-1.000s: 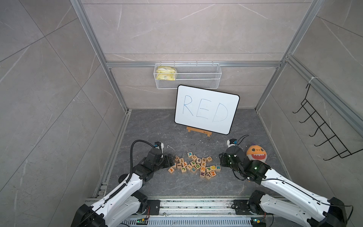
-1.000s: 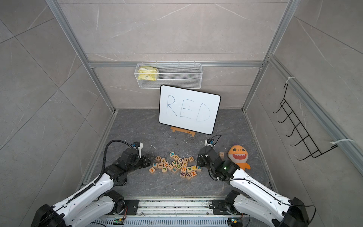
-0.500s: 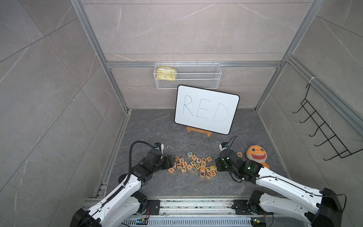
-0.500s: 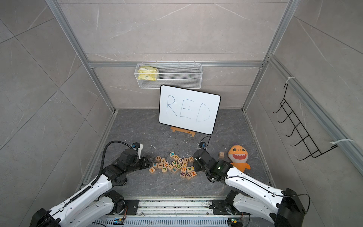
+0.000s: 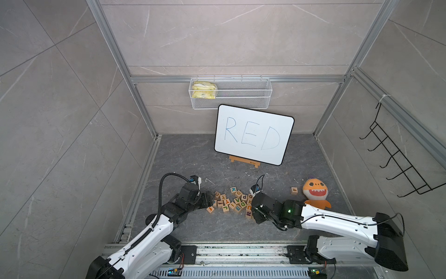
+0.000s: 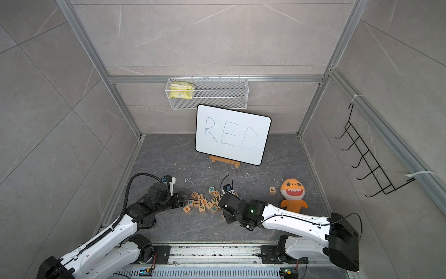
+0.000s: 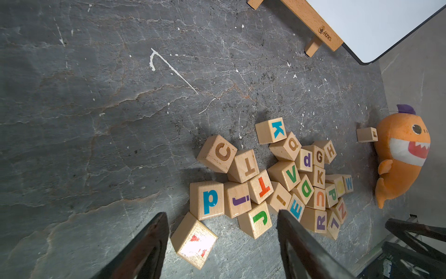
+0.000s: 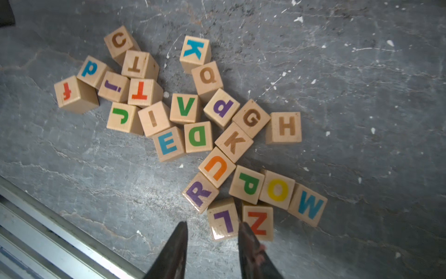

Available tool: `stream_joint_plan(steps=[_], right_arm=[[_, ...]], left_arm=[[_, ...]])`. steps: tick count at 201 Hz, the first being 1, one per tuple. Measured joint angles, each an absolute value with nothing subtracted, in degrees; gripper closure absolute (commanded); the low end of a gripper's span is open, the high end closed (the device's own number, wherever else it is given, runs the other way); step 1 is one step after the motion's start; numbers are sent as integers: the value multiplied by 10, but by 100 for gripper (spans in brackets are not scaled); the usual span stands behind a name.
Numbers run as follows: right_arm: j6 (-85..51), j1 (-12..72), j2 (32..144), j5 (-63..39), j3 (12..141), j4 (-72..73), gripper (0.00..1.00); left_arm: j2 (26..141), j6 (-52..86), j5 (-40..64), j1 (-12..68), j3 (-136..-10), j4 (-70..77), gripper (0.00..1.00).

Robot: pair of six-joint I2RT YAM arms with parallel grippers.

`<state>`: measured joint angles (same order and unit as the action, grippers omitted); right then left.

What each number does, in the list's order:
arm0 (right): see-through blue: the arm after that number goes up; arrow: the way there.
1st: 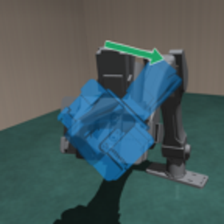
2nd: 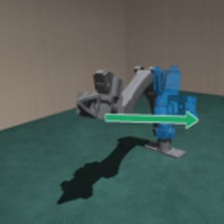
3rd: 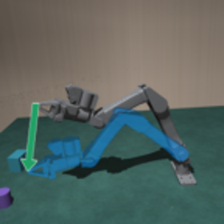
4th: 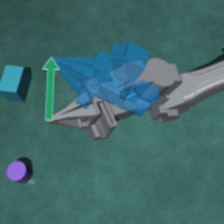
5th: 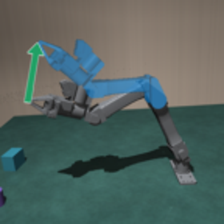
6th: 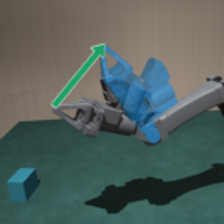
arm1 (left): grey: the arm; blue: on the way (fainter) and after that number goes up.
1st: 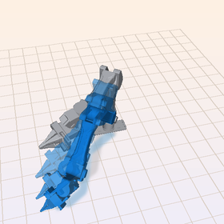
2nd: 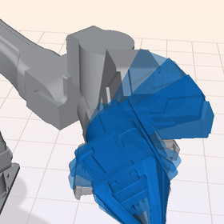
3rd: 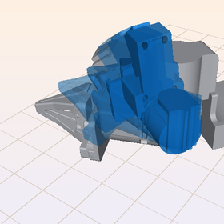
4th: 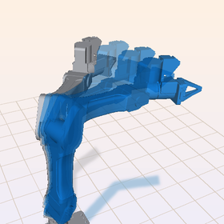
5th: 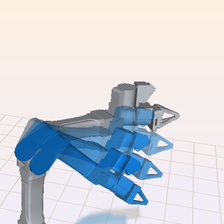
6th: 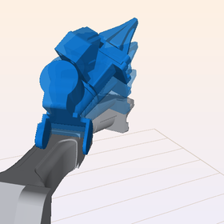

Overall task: Assemble the uppercase word "red" with letter blocks
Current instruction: Move the letter block to the center of the board.

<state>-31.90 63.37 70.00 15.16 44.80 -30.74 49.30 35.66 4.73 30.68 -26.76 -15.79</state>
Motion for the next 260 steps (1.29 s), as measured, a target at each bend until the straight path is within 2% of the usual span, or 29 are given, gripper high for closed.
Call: stream_joint_plan(steps=[114, 210, 260], right_arm=[[-254, 634, 820, 111, 432, -221, 58], [-258, 635, 839, 111, 432, -197, 60], [-294, 665, 854, 95, 438, -182, 59]], left_arm=[[446, 351, 30, 308, -267, -183, 25], [446, 351, 16, 308, -267, -184, 24], [449, 349, 20, 308, -269, -185, 24]])
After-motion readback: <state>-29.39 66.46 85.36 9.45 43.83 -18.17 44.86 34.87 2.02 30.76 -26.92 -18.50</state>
